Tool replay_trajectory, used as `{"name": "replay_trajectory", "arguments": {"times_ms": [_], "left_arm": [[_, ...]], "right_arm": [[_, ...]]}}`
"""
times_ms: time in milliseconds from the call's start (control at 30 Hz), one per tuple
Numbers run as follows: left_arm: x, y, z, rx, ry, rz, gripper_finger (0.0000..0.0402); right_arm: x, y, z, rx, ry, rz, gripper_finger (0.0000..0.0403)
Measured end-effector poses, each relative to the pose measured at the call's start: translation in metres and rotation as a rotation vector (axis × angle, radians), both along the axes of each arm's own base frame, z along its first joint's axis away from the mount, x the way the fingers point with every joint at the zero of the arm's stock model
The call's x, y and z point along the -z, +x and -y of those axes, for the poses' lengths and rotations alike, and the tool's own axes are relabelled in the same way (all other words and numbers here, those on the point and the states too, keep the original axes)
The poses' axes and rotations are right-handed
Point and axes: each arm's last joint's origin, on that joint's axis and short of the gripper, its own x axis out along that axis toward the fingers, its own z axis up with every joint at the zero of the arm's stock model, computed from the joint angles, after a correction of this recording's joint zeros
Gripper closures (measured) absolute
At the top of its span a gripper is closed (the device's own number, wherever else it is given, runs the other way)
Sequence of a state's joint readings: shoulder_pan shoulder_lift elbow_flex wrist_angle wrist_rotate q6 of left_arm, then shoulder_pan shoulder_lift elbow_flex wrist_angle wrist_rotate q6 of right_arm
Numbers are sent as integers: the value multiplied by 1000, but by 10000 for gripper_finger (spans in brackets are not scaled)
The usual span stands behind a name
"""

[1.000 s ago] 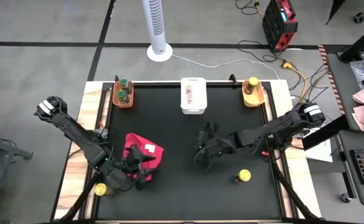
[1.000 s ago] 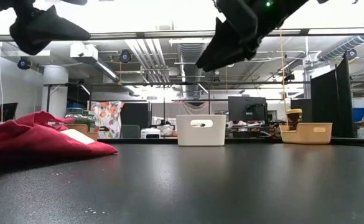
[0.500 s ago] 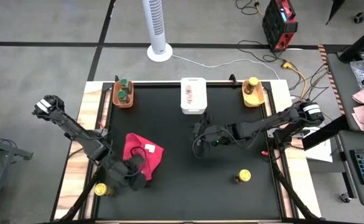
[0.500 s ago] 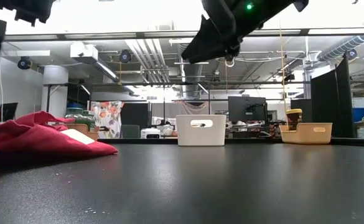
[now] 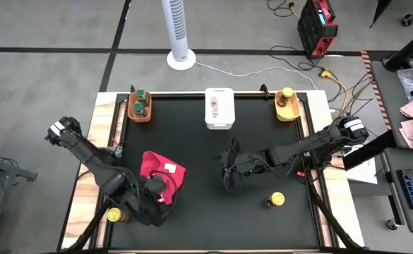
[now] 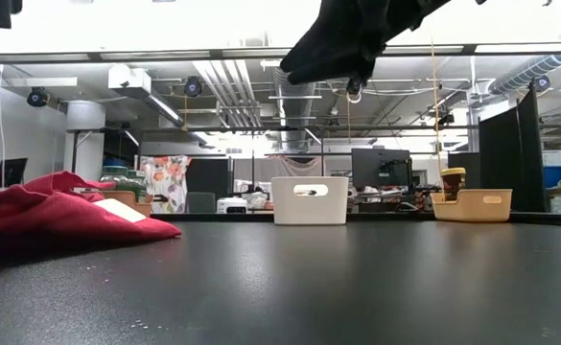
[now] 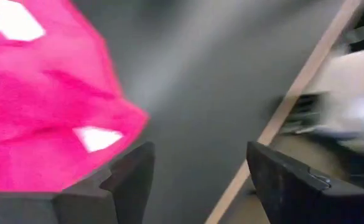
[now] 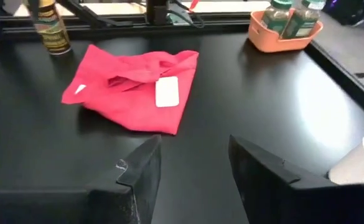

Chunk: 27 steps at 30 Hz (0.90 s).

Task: Sort spices by type
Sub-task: Put the right yellow seasoning bottle into the yellow bin

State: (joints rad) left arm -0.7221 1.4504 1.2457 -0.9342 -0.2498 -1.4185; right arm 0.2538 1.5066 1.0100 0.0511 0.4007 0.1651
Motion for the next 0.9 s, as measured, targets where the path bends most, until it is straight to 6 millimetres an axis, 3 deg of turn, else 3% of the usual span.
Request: {"name": "replay_trajectory", "arguments": {"times_ms": [167, 267, 467, 700, 900], "left_arm": [[-12, -1, 13, 52, 251, -239, 164], [-15, -5, 25, 68, 278, -331, 164], [-20, -19, 46, 99, 233, -337, 164], [-19, -47, 69, 196, 248, -327, 164], [-14, -62, 81, 118, 228, -333, 164]], "right_arm": [[6, -8, -17, -11, 56, -58, 245], [10, -14, -28, -14, 91, -97, 259], [12, -20, -41, -21, 135, -114, 286], [12, -21, -43, -48, 100, -121, 310], [13, -22, -42, -56, 76, -145, 317]]}}
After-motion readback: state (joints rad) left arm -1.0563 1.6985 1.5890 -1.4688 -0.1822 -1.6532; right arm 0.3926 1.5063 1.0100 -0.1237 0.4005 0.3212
